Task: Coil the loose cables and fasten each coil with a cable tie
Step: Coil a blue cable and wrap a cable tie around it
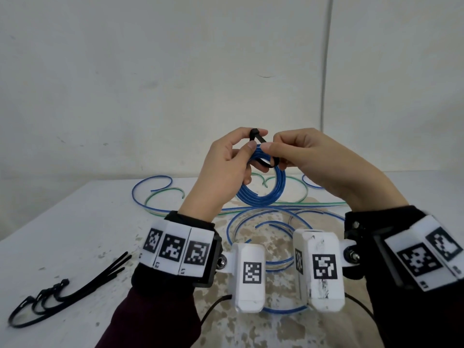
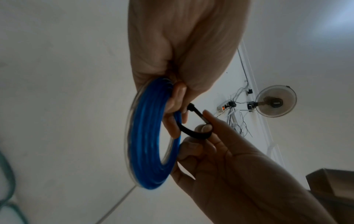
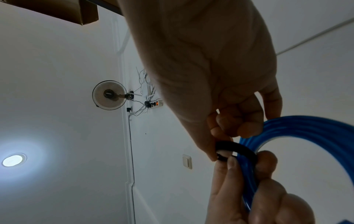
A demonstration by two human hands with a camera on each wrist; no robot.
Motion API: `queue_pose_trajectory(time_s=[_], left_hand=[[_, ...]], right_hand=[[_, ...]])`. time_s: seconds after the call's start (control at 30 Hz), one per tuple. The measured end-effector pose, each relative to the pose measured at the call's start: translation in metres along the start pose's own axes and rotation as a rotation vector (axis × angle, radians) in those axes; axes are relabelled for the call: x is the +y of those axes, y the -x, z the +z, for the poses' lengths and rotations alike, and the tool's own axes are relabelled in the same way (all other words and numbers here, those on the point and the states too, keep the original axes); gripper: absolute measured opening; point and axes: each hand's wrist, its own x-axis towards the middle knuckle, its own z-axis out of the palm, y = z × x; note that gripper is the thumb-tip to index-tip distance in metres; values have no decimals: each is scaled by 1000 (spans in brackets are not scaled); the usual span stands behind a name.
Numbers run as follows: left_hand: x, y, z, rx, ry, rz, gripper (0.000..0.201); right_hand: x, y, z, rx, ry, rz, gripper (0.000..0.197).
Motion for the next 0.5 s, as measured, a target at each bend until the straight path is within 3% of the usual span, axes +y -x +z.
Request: queue_pose_trajectory(time_s=[0.3,0.5], left_hand=[[2,-1,2,37,-224,164,27],[0,-2,-5,-52,-241,65,31]], right_hand=[[-3,-1,5,92,-100,-43,35],[0,-6,7,271,-39,-42,17]])
